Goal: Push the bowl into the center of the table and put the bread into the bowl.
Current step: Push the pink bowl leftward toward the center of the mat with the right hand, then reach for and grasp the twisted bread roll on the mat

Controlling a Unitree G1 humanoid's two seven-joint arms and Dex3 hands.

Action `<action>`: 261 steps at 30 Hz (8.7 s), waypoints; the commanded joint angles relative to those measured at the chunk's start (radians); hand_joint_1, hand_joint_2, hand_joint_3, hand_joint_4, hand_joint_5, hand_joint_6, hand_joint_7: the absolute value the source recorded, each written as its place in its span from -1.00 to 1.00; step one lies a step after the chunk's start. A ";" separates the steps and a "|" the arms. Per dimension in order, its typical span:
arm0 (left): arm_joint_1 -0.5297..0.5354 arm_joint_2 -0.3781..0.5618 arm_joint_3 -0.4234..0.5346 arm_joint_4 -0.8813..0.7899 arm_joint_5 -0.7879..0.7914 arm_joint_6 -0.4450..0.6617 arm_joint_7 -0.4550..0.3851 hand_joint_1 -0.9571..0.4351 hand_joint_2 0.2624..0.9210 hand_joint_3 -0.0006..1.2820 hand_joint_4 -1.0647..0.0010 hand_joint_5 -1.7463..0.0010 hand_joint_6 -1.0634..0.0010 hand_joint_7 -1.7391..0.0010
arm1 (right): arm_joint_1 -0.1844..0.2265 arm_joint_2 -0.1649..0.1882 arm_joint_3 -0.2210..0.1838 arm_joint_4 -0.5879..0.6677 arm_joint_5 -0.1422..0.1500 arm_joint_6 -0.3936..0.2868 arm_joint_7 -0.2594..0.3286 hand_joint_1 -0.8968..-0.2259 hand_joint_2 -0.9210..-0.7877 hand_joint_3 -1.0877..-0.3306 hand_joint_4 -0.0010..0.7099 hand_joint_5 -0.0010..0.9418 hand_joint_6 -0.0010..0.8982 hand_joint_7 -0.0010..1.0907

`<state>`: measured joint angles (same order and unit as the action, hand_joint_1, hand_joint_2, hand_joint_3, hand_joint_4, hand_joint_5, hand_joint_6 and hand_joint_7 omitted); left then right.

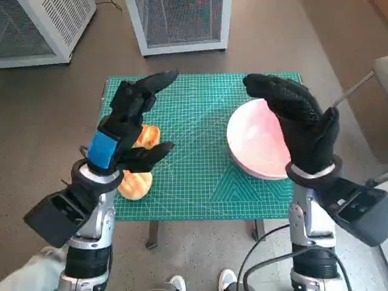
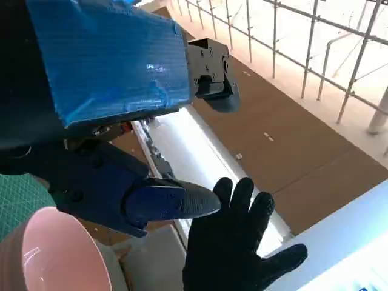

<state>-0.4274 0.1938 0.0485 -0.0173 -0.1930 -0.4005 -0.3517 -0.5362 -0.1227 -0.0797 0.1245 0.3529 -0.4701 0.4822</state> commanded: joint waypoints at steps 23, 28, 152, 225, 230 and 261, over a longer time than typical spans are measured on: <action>-0.005 -0.004 -0.002 -0.016 -0.013 0.020 -0.003 -0.39 1.00 -0.40 0.95 0.36 1.00 0.14 | 0.024 -0.016 -0.009 -0.018 0.014 0.031 0.011 0.19 -1.00 0.65 -0.08 -0.98 -1.00 0.16; -0.001 -0.004 -0.002 -0.017 -0.011 0.018 -0.003 -0.39 1.00 -0.40 0.95 0.36 1.00 0.14 | 0.024 -0.033 -0.036 0.014 0.026 0.006 0.029 0.16 -1.00 0.68 -0.08 -0.98 -1.00 0.15; 0.107 0.027 0.050 -0.053 0.048 -0.033 0.049 -0.39 1.00 -0.43 0.50 0.87 0.92 0.29 | -0.403 0.095 -0.408 1.191 -0.019 0.140 -0.241 0.56 -1.00 0.15 -0.34 -0.97 -0.90 -0.08; -0.201 0.413 -0.189 0.063 0.696 0.681 -0.166 0.31 0.51 -0.99 0.84 1.00 0.48 0.91 | -0.045 -0.036 -0.113 0.227 0.062 -0.232 0.148 0.15 -1.00 0.56 -0.07 -0.98 -0.88 0.00; -0.252 0.407 -0.248 0.145 0.731 0.709 -0.189 0.38 0.50 -0.98 0.84 1.00 0.48 0.94 | -0.038 -0.038 -0.108 0.216 0.068 -0.223 0.148 0.15 -1.00 0.57 -0.06 -0.98 -0.88 0.00; -0.600 0.252 -0.455 1.056 0.818 0.516 0.032 0.29 0.55 -0.97 0.69 0.97 0.40 0.97 | -0.028 -0.033 -0.109 0.227 0.066 -0.226 0.142 0.17 -1.00 0.57 -0.06 -0.99 -0.88 0.00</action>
<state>-0.9831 0.4596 -0.4054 0.9696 0.6284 0.1343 -0.3463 -0.5879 -0.1537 -0.1909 0.3442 0.4246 -0.6992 0.6274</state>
